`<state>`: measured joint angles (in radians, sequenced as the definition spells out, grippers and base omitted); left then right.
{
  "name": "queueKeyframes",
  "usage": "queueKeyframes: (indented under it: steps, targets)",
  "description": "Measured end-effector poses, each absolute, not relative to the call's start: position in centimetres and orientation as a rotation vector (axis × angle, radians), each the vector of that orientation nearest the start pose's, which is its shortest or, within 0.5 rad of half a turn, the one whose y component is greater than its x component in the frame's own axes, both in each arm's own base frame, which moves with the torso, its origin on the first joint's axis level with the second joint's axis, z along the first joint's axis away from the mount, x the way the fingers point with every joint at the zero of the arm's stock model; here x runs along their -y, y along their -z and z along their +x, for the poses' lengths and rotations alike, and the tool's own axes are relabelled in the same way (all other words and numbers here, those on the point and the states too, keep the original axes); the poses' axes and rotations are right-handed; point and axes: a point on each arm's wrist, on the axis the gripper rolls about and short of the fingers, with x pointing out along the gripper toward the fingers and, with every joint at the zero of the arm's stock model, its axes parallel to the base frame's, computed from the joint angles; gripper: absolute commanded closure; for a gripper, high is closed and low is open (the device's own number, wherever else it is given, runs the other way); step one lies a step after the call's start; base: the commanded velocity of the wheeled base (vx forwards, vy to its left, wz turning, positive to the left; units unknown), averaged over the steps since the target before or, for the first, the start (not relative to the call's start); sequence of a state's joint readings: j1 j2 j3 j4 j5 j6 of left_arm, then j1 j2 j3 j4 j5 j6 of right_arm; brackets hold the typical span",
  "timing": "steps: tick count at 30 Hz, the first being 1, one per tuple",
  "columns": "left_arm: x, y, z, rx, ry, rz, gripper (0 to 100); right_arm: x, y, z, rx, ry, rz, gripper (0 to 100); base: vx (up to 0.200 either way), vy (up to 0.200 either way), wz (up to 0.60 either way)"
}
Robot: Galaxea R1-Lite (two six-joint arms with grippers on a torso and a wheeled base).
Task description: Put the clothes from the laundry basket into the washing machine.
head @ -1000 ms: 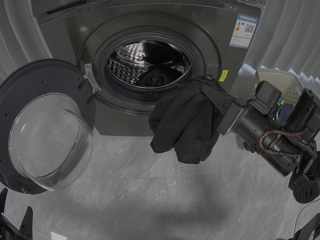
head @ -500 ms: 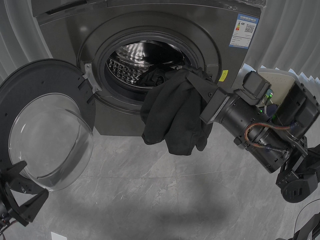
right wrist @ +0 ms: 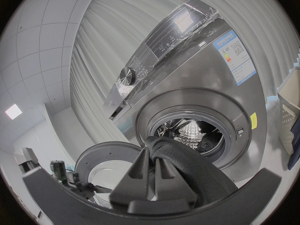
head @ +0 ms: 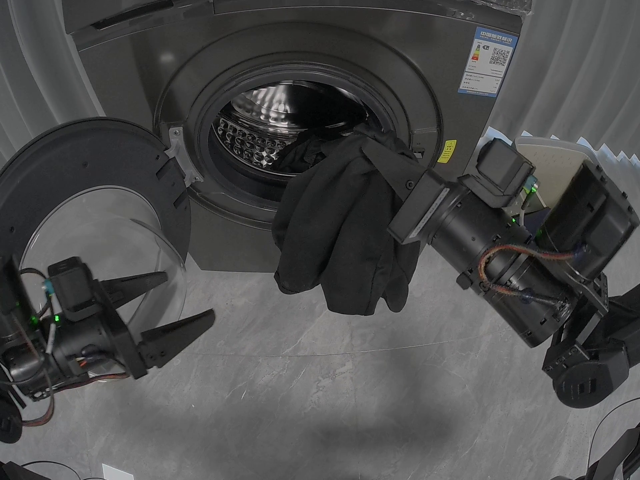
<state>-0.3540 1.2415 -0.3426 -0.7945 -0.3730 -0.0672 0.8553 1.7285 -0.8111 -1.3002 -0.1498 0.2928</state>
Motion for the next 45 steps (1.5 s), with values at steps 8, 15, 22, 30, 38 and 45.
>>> queueKeyframes:
  steps: [8, 15, 22, 30, 38, 45]
  targets:
    - [10.4, -17.2, 20.5, -0.17, 0.788, -0.07, 0, -23.1, -24.3, 20.3, 0.243, -0.749, 0.473, 100, 0.0, 0.0, 0.0]
    - [12.5, -16.2, 23.8, -0.144, 0.808, -0.076, 0, -23.0, -24.1, 20.2, 0.234, -0.751, 0.469, 100, 0.0, 0.0, 0.0]
    - [13.8, -15.2, 26.1, -0.126, 0.812, -0.081, 0, -23.0, -23.9, 20.1, 0.228, -0.752, 0.466, 100, 0.0, 0.0, 0.0]
    - [14.8, -13.9, 28.1, -0.132, 0.811, -0.082, 0, -23.1, -23.9, 19.9, 0.227, -0.757, 0.467, 100, 0.0, 0.0, 0.0]
    - [15.8, -13.6, 29.3, -0.1, 0.796, -0.112, 100, -23.1, -23.9, 19.8, 0.227, -0.76, 0.467, 100, 0.0, 0.0, 0.0]
    - [17.1, -13.2, 29.5, -0.05, 0.8, -0.13, 100, -23.0, -23.7, 19.7, 0.229, -0.76, 0.467, 100, 0.0, 0.0, 0.0]
